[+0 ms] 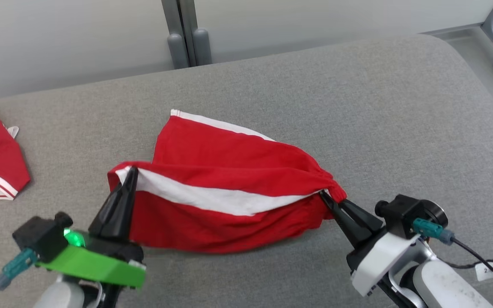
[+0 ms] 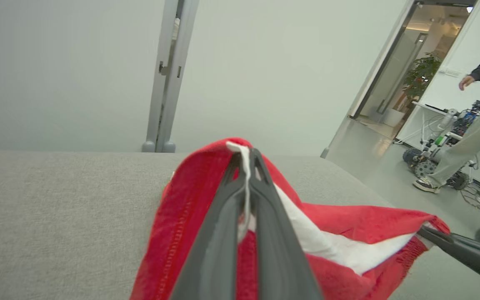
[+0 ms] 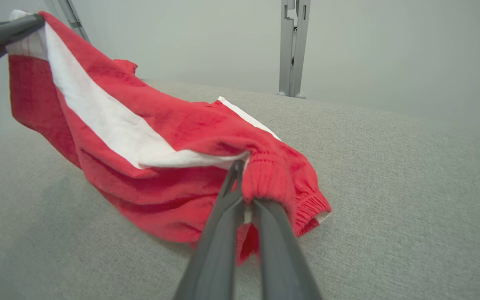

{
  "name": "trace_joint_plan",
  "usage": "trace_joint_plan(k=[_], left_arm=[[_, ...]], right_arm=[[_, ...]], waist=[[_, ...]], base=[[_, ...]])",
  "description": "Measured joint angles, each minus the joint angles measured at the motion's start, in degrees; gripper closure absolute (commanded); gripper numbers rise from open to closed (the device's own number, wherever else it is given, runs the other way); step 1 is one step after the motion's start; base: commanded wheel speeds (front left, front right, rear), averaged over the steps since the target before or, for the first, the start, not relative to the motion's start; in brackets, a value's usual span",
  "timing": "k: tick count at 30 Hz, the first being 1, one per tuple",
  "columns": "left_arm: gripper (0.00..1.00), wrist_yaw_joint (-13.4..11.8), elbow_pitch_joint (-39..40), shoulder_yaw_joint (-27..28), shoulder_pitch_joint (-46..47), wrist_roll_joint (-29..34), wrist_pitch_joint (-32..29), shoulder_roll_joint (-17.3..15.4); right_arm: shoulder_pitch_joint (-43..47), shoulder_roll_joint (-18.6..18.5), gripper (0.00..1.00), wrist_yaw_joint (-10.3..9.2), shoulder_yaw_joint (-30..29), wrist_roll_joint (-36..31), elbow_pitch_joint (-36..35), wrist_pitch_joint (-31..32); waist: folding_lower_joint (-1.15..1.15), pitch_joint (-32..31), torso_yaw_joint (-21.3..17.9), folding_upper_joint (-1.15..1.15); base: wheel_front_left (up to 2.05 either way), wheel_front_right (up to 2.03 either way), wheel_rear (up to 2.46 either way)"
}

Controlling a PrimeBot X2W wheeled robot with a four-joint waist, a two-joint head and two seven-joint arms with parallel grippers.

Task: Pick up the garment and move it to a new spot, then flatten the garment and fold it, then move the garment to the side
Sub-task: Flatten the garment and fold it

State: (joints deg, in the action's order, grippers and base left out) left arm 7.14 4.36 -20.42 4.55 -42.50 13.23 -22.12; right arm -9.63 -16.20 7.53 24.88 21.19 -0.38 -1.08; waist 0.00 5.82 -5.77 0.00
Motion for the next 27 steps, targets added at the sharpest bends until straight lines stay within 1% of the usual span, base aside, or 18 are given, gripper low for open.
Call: trace_joint_plan(k=[3, 6, 11, 13, 16, 20, 27], left_arm=[[1.0, 0.15, -5.08, -1.96, 7.1, 0.11, 0.36, -0.07], [1.0, 0.18, -10.21, -5.26, 14.86, -0.14, 0.75, -0.11], [1.0, 0.19, -19.27, -9.94, 24.99, -1.07, 1.24, -0.12], [1.0, 0.19, -23.2, -11.46, 28.52, -2.0, 1.46, 0.4], [1.0, 0.2, -28.32, -13.9, 32.73, -3.27, 1.54, 1.4], [1.0, 0.2, -34.06, -16.74, 37.37, -4.08, 1.71, 1.57], [1.0, 0.2, -43.88, -19.57, 44.0, -5.2, 1.8, 2.07]], right_arm=[[-3.48, 0.43, 1.0, 0.0, 0.38, 1.21, 2.97, -0.4], [-6.67, 1.25, 1.0, 0.0, 0.26, 3.0, 6.51, -0.41], [-11.87, 2.11, 1.0, 0.0, 0.48, 4.57, 11.7, -1.67], [-13.96, 2.48, 1.0, 0.0, 0.77, 5.02, 13.8, -2.44], [-16.36, 2.77, 1.0, -0.01, 1.19, 5.43, 16.56, -3.54], [-19.52, 3.2, 1.0, -0.01, 2.23, 5.73, 19.65, -4.74], [-23.52, 3.94, 1.0, -0.01, 3.46, 6.5, 24.18, -7.1]], waist=[[0.0, 1.89, -0.16, 0.0], [0.0, 4.19, -0.43, 0.0], [0.0, 8.05, -1.1, 0.0], [0.0, 9.7, -1.5, 0.0], [0.0, 11.89, -2.08, 0.0], [0.0, 14.34, -2.9, 0.0], [0.0, 17.29, -4.4, 0.0]], base=[[0.0, 0.0, 0.0], [0.0, 0.0, 0.0], [0.0, 0.0, 0.0], [0.0, 0.0, 0.0], [0.0, 0.0, 0.0], [0.0, 0.0, 0.0], [0.0, 0.0, 0.0]])
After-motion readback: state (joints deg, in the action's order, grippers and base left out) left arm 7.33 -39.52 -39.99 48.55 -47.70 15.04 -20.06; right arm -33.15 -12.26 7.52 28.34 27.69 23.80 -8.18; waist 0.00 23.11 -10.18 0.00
